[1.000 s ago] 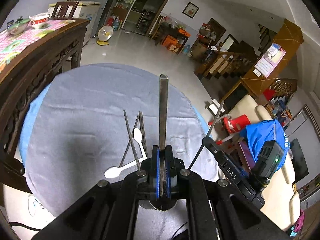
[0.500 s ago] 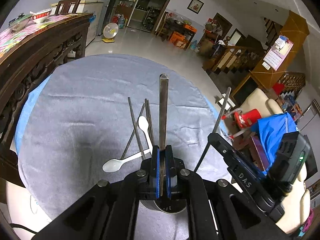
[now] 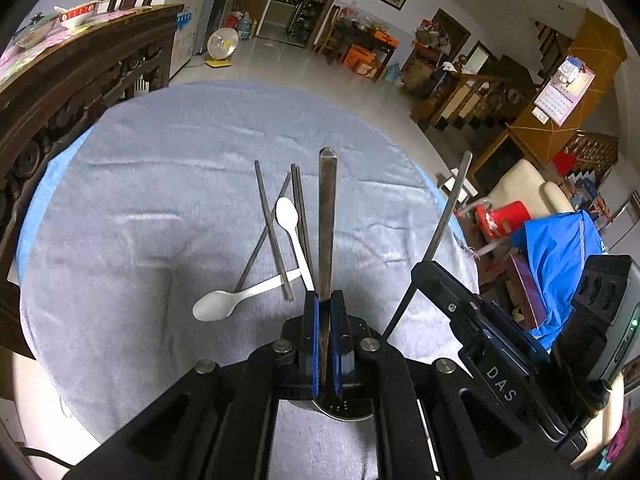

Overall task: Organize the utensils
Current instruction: 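Lift both chopsticks and lower them into the black utensil holder with both tools, then open both tools and withdraw them from the holder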

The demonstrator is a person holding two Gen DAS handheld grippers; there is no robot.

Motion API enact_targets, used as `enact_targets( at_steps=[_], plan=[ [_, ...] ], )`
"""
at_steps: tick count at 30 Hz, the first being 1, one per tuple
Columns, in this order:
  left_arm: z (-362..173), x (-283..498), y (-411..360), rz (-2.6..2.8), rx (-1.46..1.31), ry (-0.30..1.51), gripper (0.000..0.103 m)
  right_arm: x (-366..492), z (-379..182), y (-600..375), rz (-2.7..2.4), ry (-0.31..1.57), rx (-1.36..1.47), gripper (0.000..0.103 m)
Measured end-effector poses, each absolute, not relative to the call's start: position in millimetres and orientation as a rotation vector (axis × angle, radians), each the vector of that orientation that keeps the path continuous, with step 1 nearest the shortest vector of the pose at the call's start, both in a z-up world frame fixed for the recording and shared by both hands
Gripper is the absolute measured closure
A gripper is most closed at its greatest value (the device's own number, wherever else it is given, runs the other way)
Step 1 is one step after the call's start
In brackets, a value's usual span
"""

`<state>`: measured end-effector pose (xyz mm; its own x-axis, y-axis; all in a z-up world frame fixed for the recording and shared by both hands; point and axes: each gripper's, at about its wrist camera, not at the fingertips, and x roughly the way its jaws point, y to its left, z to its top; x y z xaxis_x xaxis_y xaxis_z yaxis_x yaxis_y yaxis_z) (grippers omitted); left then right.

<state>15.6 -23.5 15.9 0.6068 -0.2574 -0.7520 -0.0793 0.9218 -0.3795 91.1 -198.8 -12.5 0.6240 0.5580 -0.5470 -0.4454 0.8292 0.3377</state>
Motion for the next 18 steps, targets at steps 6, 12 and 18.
enact_targets(
  at_steps=[6,12,18],
  plan=[
    [9.6,13.1,-29.2,-0.106,-0.384,0.924,0.097,87.3,-16.0,-198.3,0.581,0.679,0.157,0.096],
    [11.8,14.1,-33.6,-0.114,-0.365,0.925,0.097,83.0,-21.1,-196.2,0.601,0.686,0.143,0.096],
    [14.5,16.8,-31.7,-0.108,-0.375,0.935,0.095,83.9,-21.8,-195.6,0.618,0.699,0.143,0.095]
  ],
)
